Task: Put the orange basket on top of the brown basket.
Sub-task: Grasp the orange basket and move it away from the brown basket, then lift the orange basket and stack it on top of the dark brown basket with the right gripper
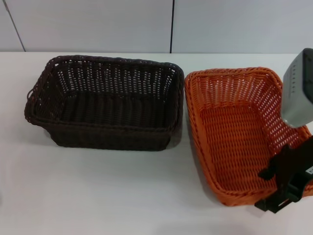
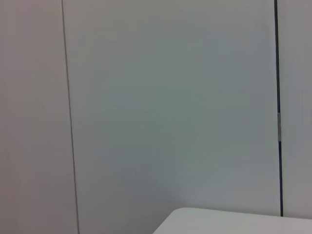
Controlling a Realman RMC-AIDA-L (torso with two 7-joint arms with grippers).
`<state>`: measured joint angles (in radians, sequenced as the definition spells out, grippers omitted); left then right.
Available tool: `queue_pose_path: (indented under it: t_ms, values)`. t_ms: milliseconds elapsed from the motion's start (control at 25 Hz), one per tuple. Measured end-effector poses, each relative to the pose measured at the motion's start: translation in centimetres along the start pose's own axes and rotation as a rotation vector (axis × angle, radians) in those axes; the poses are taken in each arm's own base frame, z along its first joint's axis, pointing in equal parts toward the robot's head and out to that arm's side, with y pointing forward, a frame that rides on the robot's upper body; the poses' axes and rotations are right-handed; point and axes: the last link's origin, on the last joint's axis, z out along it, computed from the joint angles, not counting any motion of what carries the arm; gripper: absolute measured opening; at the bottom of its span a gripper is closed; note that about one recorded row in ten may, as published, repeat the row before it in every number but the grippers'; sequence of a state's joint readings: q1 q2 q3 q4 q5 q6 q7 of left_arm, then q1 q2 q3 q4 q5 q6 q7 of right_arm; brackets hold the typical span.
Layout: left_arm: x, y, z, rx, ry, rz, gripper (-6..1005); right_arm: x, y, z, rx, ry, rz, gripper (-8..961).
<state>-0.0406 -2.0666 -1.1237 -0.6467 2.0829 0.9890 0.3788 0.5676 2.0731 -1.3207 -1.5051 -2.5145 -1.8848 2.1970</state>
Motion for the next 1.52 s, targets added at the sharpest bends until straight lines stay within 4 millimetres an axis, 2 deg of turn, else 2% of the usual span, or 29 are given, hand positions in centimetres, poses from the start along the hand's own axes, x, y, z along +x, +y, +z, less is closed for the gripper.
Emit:
queue_pose_path:
  t_ms: [240,480,640,840,920,960,1120,1240,1280,1400,1440,1520]
  values:
    - [-0.2,-0.3,0.3,0.002,-0.006,0.021,758,-0.6,-1.0,1.4,0.098,0.068,0.03,661]
    - [-0.4,-0.4,0.5,0.006,-0.012,0.028,758,-1.3,-0.8,1.7,0.105,0.075,0.005,536]
    - [-0.4,-0.5,0.5,0.006,-0.01,0.03,757,-2.4,-0.5,0.3,0.173,0.023,0.021,452]
    - [-0.4,-0.5,0.4,0.004,-0.008,0.035,757,-3.7,0.2,-1.4,0.245,-0.034,0.029,245]
    - [-0.5,-0.6,0.4,0.005,-0.008,0.036,757,-4.0,0.4,-1.7,0.258,-0.046,0.033,207]
    - [-0.5,-0.6,0.4,0.005,-0.008,0.036,757,-4.6,0.7,-2.5,0.284,-0.07,0.037,188]
    - [-0.5,-0.6,0.4,0.005,-0.008,0.036,757,-5.3,1.3,-3.9,0.335,-0.104,0.043,161]
    - [-0.6,-0.8,0.3,0.009,-0.012,0.041,757,-6.5,1.5,-5.1,0.44,-0.138,0.01,154]
    - [-0.6,-0.8,0.3,0.009,-0.012,0.041,757,-6.5,1.5,-5.1,0.44,-0.138,0.01,154]
    - [-0.7,-1.0,0.3,0.012,-0.016,0.046,757,-8.4,1.5,-5.3,0.52,-0.151,-0.073,155]
    - [-0.7,-1.0,0.3,0.012,-0.016,0.046,757,-9.6,1.8,-5.1,0.553,-0.14,-0.16,156]
    - [-0.7,-1.1,0.3,0.015,-0.016,0.046,757,-10.2,2.0,-4.9,0.568,-0.135,-0.22,159]
